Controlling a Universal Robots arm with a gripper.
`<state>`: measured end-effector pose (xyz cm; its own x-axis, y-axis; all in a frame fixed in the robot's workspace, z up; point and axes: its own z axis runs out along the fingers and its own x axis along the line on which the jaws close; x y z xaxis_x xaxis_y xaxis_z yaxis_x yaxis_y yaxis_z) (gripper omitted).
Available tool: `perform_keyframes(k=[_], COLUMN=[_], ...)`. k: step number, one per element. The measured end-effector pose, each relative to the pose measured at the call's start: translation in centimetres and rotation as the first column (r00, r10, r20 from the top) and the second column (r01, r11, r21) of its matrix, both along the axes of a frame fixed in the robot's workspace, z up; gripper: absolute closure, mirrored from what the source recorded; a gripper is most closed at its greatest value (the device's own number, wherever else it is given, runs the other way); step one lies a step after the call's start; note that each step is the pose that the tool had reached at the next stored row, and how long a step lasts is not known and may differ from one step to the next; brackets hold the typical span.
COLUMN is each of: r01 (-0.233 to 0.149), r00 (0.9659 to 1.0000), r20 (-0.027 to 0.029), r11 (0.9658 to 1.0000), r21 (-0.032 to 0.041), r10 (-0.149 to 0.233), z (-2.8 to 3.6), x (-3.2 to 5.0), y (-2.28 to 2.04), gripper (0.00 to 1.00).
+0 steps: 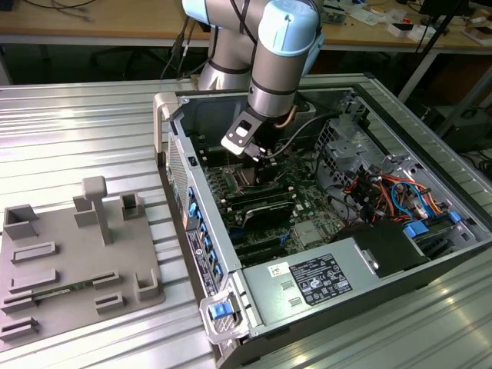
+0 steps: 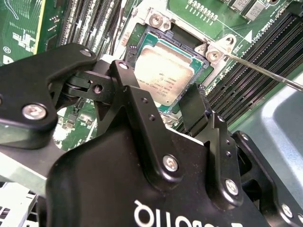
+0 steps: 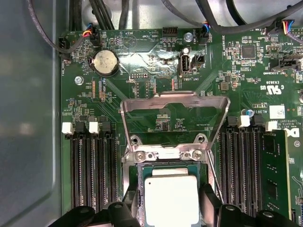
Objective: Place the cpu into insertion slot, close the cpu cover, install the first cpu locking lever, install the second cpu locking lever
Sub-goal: 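Place the cpu into insertion slot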
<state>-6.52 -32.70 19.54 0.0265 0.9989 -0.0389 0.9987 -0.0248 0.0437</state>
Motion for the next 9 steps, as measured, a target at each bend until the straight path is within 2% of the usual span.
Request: perform_keyframes(k=[9], r01=[0.000], r00=[1.0000], r20=[0.0002], r11=[1.0000], r21=[0.0002], r10=[0.000], z=[-0.01], x=[0.00], y=[0.00], gripper=[0.38])
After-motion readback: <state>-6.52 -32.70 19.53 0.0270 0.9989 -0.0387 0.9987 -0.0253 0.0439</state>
